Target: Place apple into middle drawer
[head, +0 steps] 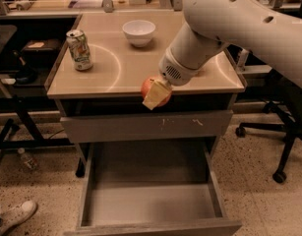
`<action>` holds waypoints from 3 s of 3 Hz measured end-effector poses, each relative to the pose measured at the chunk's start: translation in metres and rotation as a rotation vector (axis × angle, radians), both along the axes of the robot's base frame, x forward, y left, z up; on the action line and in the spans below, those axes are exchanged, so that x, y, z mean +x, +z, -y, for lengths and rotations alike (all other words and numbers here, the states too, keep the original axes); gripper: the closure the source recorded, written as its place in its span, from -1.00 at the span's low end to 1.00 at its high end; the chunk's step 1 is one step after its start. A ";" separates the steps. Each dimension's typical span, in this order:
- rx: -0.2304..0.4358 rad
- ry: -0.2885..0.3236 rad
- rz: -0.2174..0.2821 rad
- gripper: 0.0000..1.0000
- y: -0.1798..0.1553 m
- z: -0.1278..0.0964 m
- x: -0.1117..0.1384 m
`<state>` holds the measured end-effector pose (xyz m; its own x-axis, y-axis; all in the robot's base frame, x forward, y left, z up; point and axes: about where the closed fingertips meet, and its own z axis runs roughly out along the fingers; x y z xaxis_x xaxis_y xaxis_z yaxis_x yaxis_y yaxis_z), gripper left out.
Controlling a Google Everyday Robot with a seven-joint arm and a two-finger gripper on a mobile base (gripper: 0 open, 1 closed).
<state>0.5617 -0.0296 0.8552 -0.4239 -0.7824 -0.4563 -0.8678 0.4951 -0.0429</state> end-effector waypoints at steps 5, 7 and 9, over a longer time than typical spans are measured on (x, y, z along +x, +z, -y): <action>0.116 -0.142 -0.245 1.00 -0.179 -0.015 -0.045; 0.170 -0.272 -0.341 1.00 -0.267 -0.031 -0.053; 0.175 -0.275 -0.355 1.00 -0.273 -0.033 -0.055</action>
Offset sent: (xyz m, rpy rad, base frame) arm -0.0518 0.0111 -0.1496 0.0823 0.2062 -0.0983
